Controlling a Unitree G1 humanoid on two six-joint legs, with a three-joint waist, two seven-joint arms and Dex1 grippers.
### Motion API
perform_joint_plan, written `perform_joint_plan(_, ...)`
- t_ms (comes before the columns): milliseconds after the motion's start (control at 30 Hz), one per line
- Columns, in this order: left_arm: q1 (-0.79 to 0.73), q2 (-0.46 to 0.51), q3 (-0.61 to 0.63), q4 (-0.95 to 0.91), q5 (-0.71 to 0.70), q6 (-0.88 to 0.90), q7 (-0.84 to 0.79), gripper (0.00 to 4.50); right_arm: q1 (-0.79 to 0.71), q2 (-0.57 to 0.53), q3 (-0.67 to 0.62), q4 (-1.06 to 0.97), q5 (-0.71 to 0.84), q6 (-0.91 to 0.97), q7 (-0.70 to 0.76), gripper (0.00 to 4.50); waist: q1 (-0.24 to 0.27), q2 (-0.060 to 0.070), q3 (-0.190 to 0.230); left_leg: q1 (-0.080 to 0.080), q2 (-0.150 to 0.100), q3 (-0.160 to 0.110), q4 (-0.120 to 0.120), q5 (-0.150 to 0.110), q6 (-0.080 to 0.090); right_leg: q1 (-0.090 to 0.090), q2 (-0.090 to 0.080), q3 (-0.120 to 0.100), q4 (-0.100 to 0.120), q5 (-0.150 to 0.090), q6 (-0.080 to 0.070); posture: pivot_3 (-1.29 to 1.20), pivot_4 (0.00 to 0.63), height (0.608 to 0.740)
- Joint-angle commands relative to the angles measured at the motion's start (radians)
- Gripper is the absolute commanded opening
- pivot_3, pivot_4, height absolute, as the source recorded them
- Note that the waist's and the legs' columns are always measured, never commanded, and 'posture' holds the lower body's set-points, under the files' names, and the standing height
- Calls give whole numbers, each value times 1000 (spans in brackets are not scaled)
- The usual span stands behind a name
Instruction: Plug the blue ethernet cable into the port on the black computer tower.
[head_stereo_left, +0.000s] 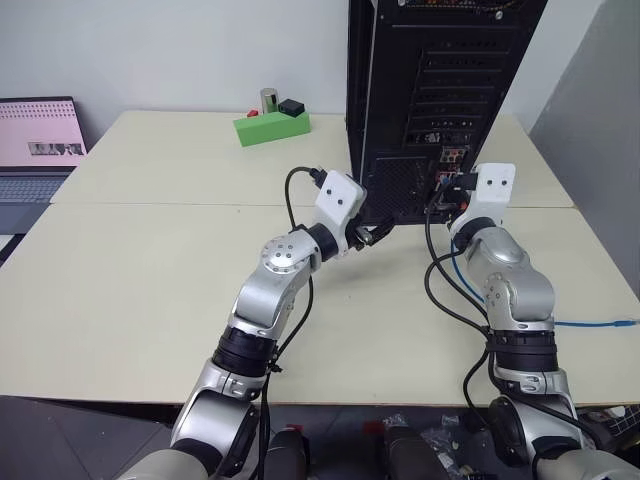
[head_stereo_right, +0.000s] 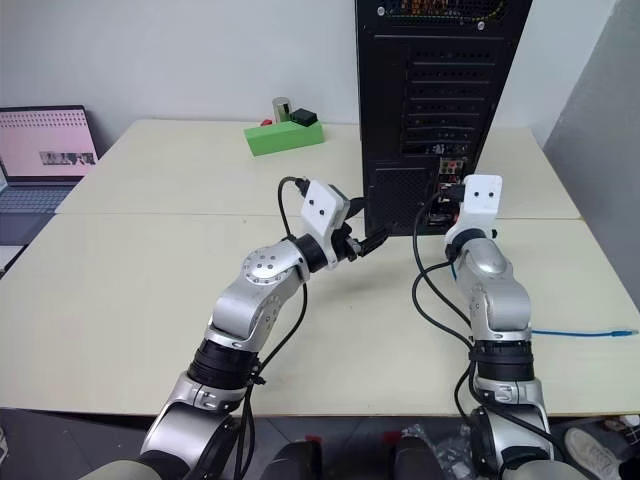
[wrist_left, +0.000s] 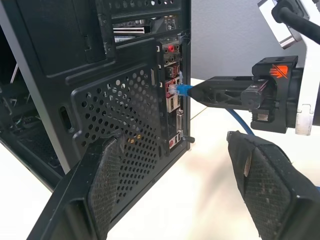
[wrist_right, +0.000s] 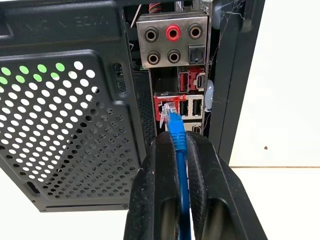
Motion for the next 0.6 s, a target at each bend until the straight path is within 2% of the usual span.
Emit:
perform_joint_plan(33,-8,-6,14,-35,-4,-10,2,3482,-30,-5,1,-1,-12,-24,9,0,1,0,0,0,0,0,0,0,0,0,0,0,0,0,0,0,150,740)
perform_joint_plan(600,-16,-18,14,-29,-4,-14,5,3482,-129,15,2,73,-27,-27,3,0,-22,0,0,0,0,0,0,0,0,0,0,1,1,0,0,0,150,740)
